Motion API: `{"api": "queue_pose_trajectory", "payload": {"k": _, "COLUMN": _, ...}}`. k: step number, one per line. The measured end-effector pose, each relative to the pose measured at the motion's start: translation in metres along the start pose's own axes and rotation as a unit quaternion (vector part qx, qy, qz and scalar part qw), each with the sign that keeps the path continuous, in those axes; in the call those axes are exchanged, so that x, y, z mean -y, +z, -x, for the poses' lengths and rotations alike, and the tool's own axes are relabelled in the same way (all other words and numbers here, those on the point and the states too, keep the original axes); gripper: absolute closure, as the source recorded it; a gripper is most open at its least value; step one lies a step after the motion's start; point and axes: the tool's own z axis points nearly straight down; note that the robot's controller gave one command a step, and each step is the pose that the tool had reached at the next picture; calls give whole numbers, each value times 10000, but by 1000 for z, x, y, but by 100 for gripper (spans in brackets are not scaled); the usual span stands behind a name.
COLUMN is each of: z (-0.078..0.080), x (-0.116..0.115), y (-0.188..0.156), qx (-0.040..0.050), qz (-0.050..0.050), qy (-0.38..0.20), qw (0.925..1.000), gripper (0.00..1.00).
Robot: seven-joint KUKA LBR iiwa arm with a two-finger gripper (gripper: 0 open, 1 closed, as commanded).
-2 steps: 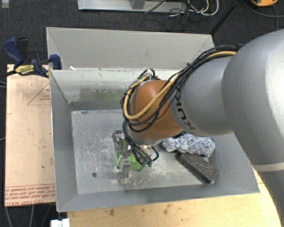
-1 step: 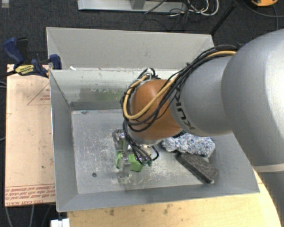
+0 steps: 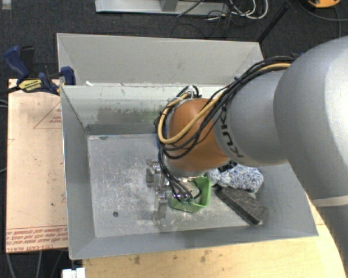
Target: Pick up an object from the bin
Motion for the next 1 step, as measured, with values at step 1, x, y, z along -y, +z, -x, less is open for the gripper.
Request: {"api": "queue_pose_trajectory", "payload": {"k": 1, "z": 3, "x": 11, "y": 8, "qx": -130, "qz": -58, "qy": -131, "qw": 9998, "gripper": 0}}
